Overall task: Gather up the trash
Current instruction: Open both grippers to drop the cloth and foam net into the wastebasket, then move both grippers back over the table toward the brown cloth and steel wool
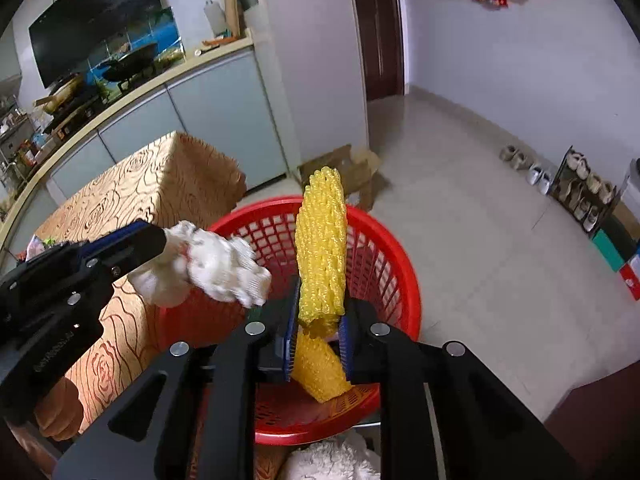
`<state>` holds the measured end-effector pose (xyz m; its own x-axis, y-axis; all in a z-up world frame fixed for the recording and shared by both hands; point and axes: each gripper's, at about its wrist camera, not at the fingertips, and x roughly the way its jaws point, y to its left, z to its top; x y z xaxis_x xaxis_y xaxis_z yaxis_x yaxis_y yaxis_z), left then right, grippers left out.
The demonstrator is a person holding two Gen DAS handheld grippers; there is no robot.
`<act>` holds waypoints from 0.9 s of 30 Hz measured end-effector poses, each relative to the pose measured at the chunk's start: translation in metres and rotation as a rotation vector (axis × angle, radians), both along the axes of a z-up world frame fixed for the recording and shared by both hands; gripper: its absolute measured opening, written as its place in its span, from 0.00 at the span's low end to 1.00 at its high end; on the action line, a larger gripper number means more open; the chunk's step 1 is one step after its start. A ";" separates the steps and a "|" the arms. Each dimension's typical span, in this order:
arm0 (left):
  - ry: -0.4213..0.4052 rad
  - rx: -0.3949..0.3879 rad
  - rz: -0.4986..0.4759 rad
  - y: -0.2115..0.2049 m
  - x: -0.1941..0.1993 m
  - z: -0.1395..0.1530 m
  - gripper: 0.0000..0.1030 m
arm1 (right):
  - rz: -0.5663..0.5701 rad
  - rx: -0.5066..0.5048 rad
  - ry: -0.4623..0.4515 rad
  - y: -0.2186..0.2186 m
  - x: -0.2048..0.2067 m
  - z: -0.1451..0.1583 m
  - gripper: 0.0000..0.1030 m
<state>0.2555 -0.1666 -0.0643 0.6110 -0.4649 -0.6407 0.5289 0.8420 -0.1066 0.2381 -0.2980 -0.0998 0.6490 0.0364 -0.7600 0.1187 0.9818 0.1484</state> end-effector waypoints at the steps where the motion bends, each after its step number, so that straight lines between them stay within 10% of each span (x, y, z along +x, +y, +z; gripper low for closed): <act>1: -0.002 -0.005 0.003 0.002 0.000 0.000 0.32 | 0.002 0.011 0.003 0.000 0.000 -0.001 0.34; 4: -0.014 -0.012 0.014 0.008 -0.001 0.004 0.42 | -0.010 0.019 -0.019 0.001 -0.004 0.001 0.50; 27: -0.171 -0.061 0.207 0.100 -0.043 0.061 0.67 | 0.038 -0.015 -0.201 0.046 -0.028 0.063 0.67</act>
<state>0.2121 -0.0661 -0.0036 0.7936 -0.3539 -0.4949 0.3613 0.9286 -0.0846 0.2104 -0.2515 -0.0364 0.7860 0.0533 -0.6159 0.0514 0.9872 0.1511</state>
